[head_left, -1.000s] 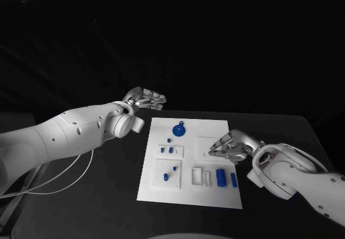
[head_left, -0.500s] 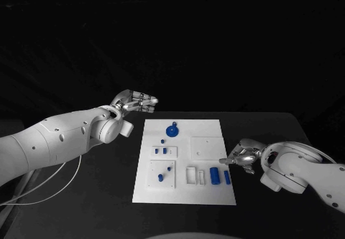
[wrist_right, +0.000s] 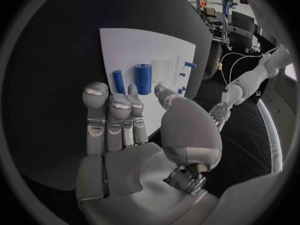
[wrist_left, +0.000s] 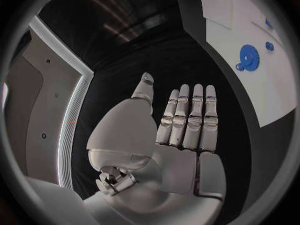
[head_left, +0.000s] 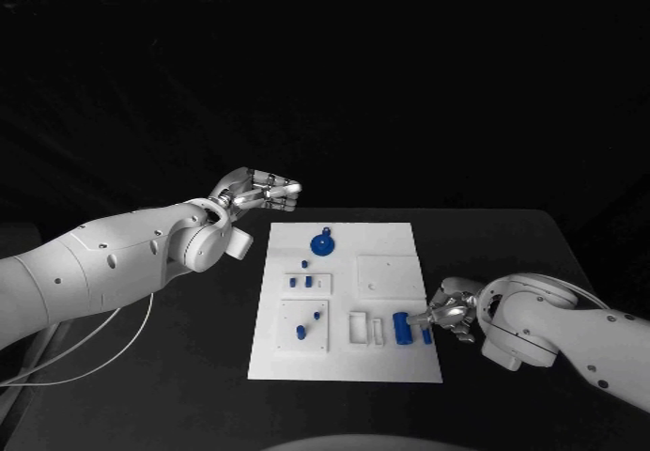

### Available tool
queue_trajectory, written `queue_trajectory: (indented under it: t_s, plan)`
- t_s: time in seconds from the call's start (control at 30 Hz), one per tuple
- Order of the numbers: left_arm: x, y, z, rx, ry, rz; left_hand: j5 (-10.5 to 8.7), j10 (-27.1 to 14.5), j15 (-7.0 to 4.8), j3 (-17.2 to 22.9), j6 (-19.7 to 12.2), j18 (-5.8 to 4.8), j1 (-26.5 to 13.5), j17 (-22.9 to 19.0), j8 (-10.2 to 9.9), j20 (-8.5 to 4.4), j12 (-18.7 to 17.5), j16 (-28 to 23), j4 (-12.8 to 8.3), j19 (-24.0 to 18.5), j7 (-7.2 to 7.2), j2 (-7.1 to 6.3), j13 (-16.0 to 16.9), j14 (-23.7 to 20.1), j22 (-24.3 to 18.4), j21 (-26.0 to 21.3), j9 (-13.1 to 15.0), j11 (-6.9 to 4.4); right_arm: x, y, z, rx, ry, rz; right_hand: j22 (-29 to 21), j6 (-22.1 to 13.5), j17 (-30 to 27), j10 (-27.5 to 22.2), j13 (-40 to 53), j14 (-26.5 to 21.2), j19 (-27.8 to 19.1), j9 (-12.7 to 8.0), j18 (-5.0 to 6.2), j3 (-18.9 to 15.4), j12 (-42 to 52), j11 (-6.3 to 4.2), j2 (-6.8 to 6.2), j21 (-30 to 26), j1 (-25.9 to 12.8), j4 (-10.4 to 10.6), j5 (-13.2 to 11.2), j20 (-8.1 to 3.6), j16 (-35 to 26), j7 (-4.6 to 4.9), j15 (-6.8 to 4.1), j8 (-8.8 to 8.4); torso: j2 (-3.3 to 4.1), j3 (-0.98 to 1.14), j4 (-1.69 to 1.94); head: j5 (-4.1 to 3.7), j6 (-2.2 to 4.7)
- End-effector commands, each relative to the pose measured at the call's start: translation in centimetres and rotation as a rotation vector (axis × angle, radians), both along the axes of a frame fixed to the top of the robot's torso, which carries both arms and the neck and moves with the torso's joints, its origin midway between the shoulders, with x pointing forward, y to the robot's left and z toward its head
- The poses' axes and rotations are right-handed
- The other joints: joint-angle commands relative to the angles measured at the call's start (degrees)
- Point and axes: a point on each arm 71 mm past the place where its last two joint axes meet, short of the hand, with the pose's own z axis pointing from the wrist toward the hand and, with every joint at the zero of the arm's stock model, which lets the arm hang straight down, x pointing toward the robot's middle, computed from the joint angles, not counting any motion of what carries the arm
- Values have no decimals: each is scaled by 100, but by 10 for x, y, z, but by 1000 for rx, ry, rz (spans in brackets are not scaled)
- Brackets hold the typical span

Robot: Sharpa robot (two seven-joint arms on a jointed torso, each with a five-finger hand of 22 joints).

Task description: Assemble the parts on the task board

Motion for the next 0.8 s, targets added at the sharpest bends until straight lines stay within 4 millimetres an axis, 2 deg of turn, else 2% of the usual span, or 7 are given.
queue_trajectory:
  t_s: [0.03,0.13,0.3,0.4,0.53,0.57,0.8]
  plan:
    - [-2,-5,1,-23,-13,-47,-33,-50,5,27,-42,68,-38,-3,-2,4,-1,-7,18,-40,-17,-20,3,-56,8,14,-5,0,0,1,-3,-29,12,-19,495,-48,20,11,5,30,244,-11,-78,-2,-39,14,-33,23,-15,-3,-36,5,43,0,32,8,3,2,-7,21,-15]
    - [-2,-6,1,-27,-12,-57,-4,-130,30,65,-88,81,-84,-2,-2,46,0,-7,33,-117,-12,-110,5,-112,0,-2,-5,31,0,5,-5,-29,3,-22,497,-130,58,7,35,30,234,-41,-68,-23,-42,28,-60,43,-5,-20,-38,22,39,23,45,7,2,4,-9,30,-22]
    - [-3,-9,1,-30,-9,-69,10,-245,82,329,-221,-22,-184,-1,0,110,3,-3,237,-536,26,-404,7,-278,6,18,-5,84,1,13,-12,-30,-4,-23,497,-376,96,-25,42,29,224,-96,-52,-87,-70,74,-139,57,60,-120,-44,36,41,99,70,1,4,12,-9,55,-31]
    - [-3,-10,1,-31,-8,-74,6,-333,98,360,-249,-16,-175,-3,-3,119,1,-7,298,-552,32,-460,5,-323,8,23,-7,103,1,17,-16,-33,-4,-21,495,-450,105,-43,40,27,219,-109,-40,-109,-88,87,-150,52,63,-145,-46,47,33,118,80,1,6,14,-9,63,-39]
    - [-4,-12,1,-34,-5,-84,5,-511,126,400,-392,13,-130,-3,-5,146,2,-7,565,-579,30,-655,4,-398,8,24,-10,141,2,21,-23,-43,-1,-20,489,-573,115,-99,3,22,205,-131,-21,-154,-167,110,-175,29,55,-168,-51,65,9,150,96,7,8,12,-9,70,-48]
    - [-4,-12,1,-35,-5,-85,15,-539,131,446,-450,17,-41,0,17,156,9,-2,795,-597,27,-763,8,-414,8,23,-2,144,3,22,-25,-46,-1,-21,489,-606,117,-114,-8,20,203,-137,-15,-165,-191,116,-180,29,46,-167,-52,71,-4,159,101,5,9,11,-8,70,-52]
    - [-4,-14,1,-39,-1,-98,4,-551,130,374,-530,23,3,-3,-8,150,1,-6,958,-581,54,-785,4,-419,9,29,-14,157,5,29,-37,-75,5,-9,486,-619,146,-147,-29,24,194,-137,3,-189,-236,123,-174,12,55,-176,-53,85,-31,162,110,21,6,6,-11,87,-82]
